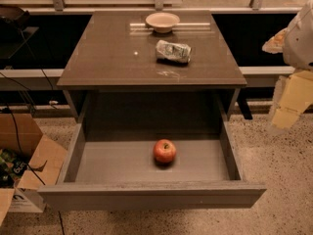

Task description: Pick apple from top drawer and place on counter

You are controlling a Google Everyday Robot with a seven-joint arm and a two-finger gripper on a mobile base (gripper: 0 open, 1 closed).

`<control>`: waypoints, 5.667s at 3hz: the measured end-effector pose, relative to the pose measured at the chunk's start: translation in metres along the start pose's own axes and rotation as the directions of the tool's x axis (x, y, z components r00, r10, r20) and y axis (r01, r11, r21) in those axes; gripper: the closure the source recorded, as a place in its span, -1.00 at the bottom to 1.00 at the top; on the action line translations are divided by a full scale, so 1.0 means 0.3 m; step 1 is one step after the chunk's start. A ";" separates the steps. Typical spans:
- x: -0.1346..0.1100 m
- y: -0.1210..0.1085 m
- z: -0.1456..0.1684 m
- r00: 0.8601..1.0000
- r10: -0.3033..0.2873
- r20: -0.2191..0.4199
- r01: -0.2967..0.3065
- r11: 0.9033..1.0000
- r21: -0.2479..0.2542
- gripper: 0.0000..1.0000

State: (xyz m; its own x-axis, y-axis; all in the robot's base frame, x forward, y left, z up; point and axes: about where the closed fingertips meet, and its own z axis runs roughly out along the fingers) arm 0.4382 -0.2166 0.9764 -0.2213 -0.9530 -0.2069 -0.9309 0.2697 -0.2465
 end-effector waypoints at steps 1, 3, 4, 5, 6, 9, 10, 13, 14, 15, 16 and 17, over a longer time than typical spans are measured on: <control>0.000 0.000 0.000 1.000 0.000 0.000 0.000 1.000 0.000 -1.00; -0.098 0.045 0.073 0.993 -0.025 0.119 0.030 0.999 -0.041 -1.00; -0.181 0.077 0.149 0.980 -0.015 0.198 0.031 0.997 -0.073 -1.00; -0.265 0.113 0.249 0.959 -0.002 0.282 0.033 0.994 -0.105 -1.00; -0.319 0.142 0.396 0.927 0.061 0.370 0.003 0.985 -0.170 -1.00; -0.413 0.212 0.613 0.925 0.098 0.367 0.007 0.961 -0.275 -1.00; -0.454 0.251 0.791 0.902 0.156 0.402 -0.017 0.944 -0.329 -1.00; -0.440 0.166 1.166 0.847 0.322 0.423 -0.160 0.913 -0.375 -1.00; -0.408 0.152 1.276 0.840 0.372 0.394 -0.207 0.892 -0.402 -0.94; -0.401 0.164 1.312 0.839 0.396 0.372 -0.228 0.878 -0.421 -0.49; -0.392 0.169 1.313 0.837 0.415 0.356 -0.256 0.873 -0.415 -0.02; -0.394 0.158 1.284 0.831 0.427 0.357 -0.277 0.874 -0.399 0.44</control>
Offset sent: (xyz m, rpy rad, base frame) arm -0.0043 0.0294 -0.0181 0.0959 0.0168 0.0956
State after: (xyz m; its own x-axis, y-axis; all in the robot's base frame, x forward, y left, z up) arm 0.5322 -0.0380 0.6244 -0.4771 -0.6274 -0.6154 -0.8682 0.4452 0.2193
